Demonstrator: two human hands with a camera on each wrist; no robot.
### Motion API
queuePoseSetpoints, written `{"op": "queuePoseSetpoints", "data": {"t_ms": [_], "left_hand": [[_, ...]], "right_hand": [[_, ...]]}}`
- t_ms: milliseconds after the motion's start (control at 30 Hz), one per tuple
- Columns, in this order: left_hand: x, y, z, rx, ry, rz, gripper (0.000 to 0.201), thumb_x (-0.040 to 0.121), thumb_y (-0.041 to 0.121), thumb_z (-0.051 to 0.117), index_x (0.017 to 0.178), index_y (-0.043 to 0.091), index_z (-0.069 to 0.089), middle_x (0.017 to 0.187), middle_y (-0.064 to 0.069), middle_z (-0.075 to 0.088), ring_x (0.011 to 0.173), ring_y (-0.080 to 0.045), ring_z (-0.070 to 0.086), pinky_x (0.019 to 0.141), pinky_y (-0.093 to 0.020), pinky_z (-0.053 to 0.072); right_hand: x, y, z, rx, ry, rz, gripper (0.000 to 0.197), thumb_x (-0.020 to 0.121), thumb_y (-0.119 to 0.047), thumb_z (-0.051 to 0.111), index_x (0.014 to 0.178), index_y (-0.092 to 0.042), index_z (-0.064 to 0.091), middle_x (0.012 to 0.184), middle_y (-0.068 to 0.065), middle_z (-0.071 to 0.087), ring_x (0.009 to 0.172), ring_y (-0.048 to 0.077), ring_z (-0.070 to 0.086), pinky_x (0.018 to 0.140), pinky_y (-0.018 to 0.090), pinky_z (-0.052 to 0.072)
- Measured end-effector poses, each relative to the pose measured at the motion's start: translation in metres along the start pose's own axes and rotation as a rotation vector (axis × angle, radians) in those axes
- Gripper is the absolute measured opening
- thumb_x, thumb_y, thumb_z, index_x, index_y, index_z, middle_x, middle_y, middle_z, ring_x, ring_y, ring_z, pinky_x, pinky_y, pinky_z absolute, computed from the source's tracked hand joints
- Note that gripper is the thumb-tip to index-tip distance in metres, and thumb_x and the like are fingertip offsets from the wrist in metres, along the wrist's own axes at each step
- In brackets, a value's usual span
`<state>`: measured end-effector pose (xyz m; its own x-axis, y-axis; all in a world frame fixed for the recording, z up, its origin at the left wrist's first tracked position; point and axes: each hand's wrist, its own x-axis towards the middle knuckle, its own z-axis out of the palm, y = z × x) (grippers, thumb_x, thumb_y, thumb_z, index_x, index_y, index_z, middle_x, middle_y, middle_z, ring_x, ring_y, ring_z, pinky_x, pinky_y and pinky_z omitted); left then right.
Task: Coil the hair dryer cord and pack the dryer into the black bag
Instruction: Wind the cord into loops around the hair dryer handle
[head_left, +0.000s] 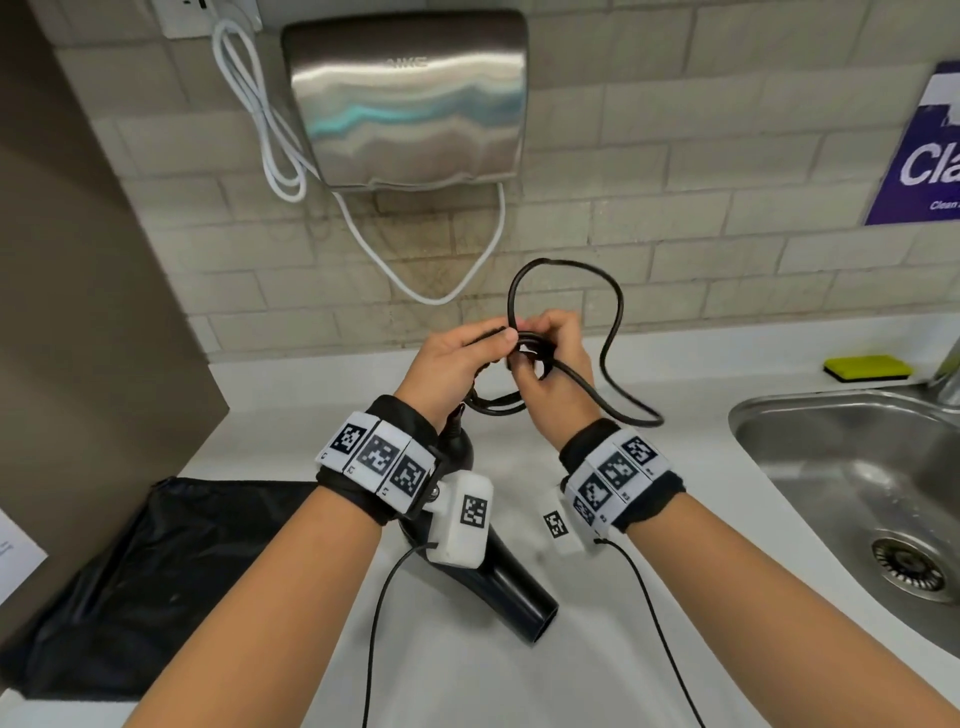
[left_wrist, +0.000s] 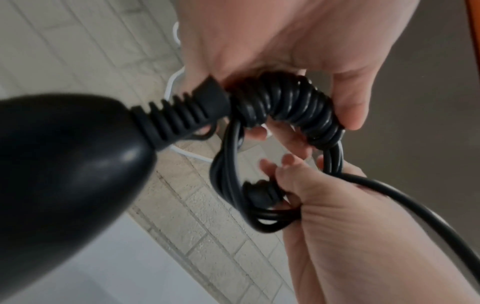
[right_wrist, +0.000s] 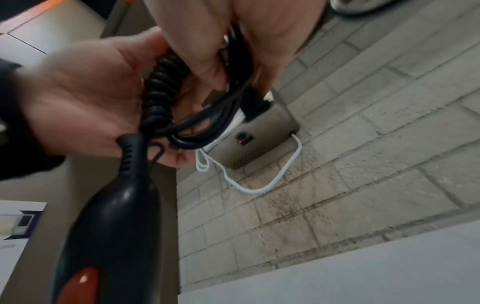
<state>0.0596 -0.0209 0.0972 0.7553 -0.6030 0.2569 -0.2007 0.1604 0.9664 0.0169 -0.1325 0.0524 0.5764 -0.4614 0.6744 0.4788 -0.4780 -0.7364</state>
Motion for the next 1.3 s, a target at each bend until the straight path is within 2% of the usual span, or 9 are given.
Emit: {"op": "queuePoseSetpoints", "data": {"t_ms": [133,300,433,600,733,867,1033,1133,1300], "left_hand": [[0.000,-0.001,-0.002,0.083,0.008,0.082,0.031,0.086,0.003,0.060,0.114,0.016,0.060,0.094,0.000,0.067,0.079,0.009,0.063,0.074,-0.005,0.045],[0.001,-0.007,0.000,0.168,0.122,0.057,0.009,0.088,0.016,0.061,0.092,0.020,0.068,0.074,0.004,0.065,0.045,-0.002,0.050,0.050,-0.015,0.040],[0.004,-0.007,-0.003,0.069,0.253,0.016,0.015,0.091,0.016,0.057,0.099,0.011,0.068,0.074,0.003,0.064,0.040,-0.004,0.038,0.043,-0.011,0.034],[0.004,-0.005,-0.006,0.069,0.267,0.045,0.019,0.089,0.012,0.059,0.103,0.003,0.068,0.070,0.010,0.066,0.054,0.010,0.055,0.057,-0.003,0.040],[0.004,-0.009,-0.006,0.122,0.240,0.033,0.008,0.078,0.026,0.072,0.086,0.026,0.074,0.081,0.011,0.072,0.086,-0.001,0.066,0.090,-0.020,0.047],[0.006,-0.006,-0.013,0.011,0.295,0.065,0.006,0.086,0.012,0.064,0.088,0.011,0.070,0.056,0.015,0.065,0.054,0.008,0.057,0.061,-0.006,0.044],[0.002,-0.002,-0.021,-0.060,0.191,-0.017,0.018,0.095,0.012,0.049,0.083,0.016,0.062,0.080,0.001,0.062,0.047,-0.002,0.058,0.038,-0.014,0.035],[0.002,0.001,-0.019,-0.004,0.167,-0.043,0.017,0.094,0.012,0.050,0.089,0.019,0.064,0.079,0.002,0.060,0.037,-0.003,0.045,0.034,-0.015,0.030],[0.003,-0.003,-0.017,0.028,0.167,-0.039,0.018,0.094,0.013,0.051,0.102,0.021,0.065,0.069,0.008,0.063,0.039,-0.006,0.029,0.037,-0.016,0.026]], "right_hand": [[0.005,0.005,-0.002,-0.133,-0.163,0.009,0.033,0.084,0.012,0.039,0.098,-0.016,0.034,0.077,-0.013,0.051,0.064,-0.008,0.053,0.059,0.005,0.039],[-0.009,0.015,-0.012,-0.230,-0.251,0.053,0.018,0.092,-0.009,0.045,0.109,-0.015,0.042,0.076,-0.001,0.054,0.062,0.009,0.051,0.057,0.021,0.041],[-0.024,0.048,-0.029,-0.341,-0.339,0.142,0.015,0.093,-0.019,0.043,0.101,-0.013,0.054,0.073,-0.008,0.053,0.064,0.008,0.049,0.063,0.020,0.038],[-0.030,0.095,-0.058,-0.782,-0.496,0.684,0.022,0.096,-0.007,0.034,0.097,-0.006,0.056,0.090,0.015,0.053,0.082,0.026,0.050,0.071,0.028,0.039],[-0.033,0.112,-0.064,-1.082,-0.696,0.788,0.032,0.097,-0.009,0.034,0.123,-0.003,0.052,0.125,0.012,0.057,0.115,0.027,0.054,0.093,0.030,0.044],[-0.054,0.134,-0.084,-1.304,-0.932,0.802,0.028,0.091,-0.020,0.048,0.114,-0.008,0.058,0.123,0.009,0.059,0.110,0.024,0.059,0.091,0.031,0.049],[-0.051,0.123,-0.071,-1.113,-0.824,0.767,0.033,0.095,-0.018,0.041,0.124,-0.009,0.055,0.129,0.009,0.055,0.118,0.024,0.053,0.098,0.030,0.043],[-0.037,0.099,-0.058,-0.763,-0.519,0.665,0.033,0.098,-0.017,0.037,0.122,-0.004,0.055,0.122,0.016,0.059,0.113,0.029,0.054,0.096,0.031,0.042],[0.006,0.025,-0.026,-0.084,-0.164,0.373,0.033,0.101,-0.021,0.025,0.123,-0.014,0.048,0.091,0.004,0.057,0.069,0.013,0.052,0.053,0.019,0.038]]}}
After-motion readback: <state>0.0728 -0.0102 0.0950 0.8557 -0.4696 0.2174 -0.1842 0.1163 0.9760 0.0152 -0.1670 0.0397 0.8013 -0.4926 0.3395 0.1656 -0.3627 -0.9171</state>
